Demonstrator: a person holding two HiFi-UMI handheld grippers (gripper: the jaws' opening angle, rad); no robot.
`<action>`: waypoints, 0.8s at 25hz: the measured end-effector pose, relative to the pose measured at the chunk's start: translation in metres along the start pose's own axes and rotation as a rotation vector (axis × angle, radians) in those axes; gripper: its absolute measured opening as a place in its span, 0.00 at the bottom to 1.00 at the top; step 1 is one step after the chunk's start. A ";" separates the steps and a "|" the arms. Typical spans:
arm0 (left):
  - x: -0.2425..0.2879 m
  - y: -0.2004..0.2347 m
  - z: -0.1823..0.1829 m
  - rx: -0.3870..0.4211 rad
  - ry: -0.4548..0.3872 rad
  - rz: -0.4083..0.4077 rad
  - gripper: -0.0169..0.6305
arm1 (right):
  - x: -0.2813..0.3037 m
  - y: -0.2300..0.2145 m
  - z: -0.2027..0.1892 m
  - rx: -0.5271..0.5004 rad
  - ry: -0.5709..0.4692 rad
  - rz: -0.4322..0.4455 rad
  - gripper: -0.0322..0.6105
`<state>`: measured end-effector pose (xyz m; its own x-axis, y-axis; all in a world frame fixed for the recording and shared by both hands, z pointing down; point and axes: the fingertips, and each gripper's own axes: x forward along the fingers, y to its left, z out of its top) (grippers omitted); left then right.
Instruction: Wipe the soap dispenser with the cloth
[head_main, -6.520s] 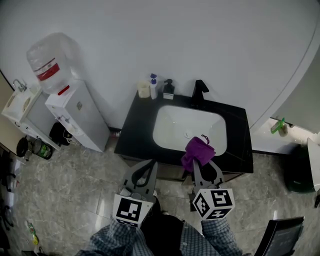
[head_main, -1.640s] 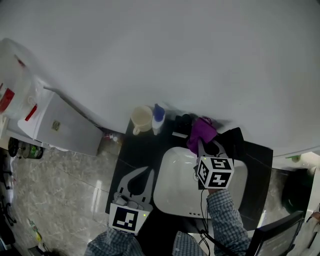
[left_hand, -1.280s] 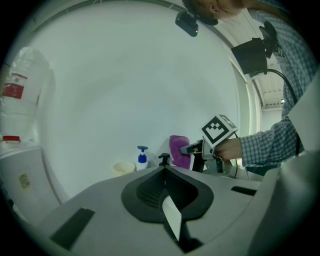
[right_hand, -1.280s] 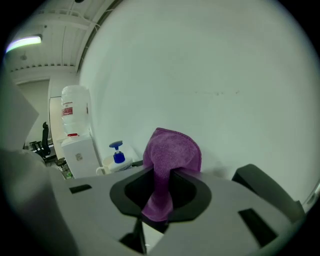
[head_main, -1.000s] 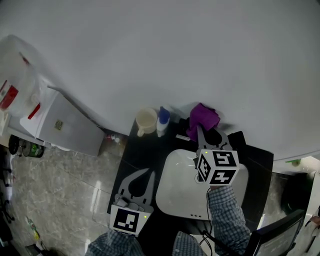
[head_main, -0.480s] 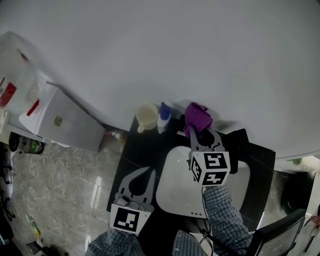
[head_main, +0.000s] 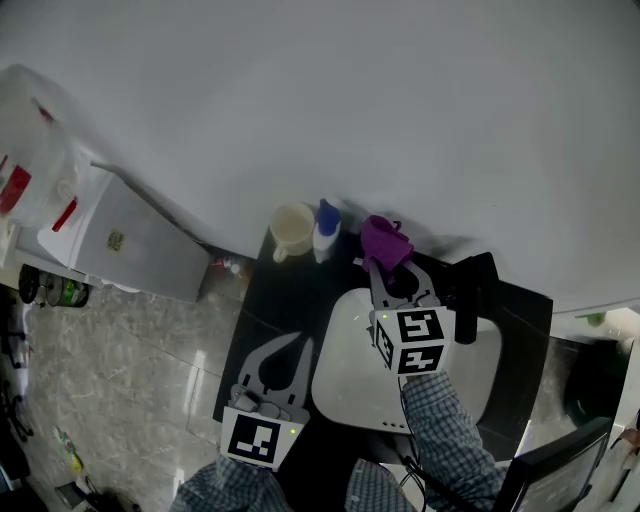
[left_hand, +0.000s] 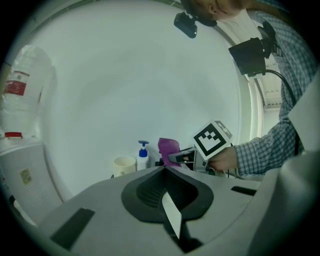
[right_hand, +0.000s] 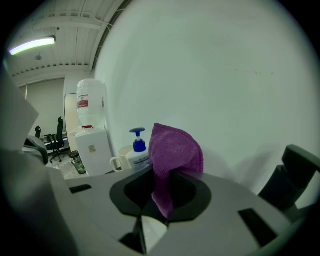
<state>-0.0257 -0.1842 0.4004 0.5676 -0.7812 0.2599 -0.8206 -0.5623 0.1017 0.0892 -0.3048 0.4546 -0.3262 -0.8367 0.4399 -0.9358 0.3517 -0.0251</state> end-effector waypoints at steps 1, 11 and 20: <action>0.000 0.000 0.000 0.002 0.000 -0.001 0.03 | 0.002 0.002 -0.006 -0.001 0.018 0.007 0.16; -0.006 0.004 -0.003 -0.004 0.010 0.016 0.03 | 0.018 0.020 -0.048 -0.086 0.112 0.041 0.17; -0.011 0.005 -0.008 -0.010 0.013 0.023 0.03 | 0.024 0.018 -0.082 -0.041 0.213 0.046 0.17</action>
<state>-0.0365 -0.1764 0.4060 0.5476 -0.7903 0.2748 -0.8342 -0.5413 0.1056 0.0756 -0.2838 0.5381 -0.3284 -0.7136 0.6188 -0.9130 0.4078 -0.0142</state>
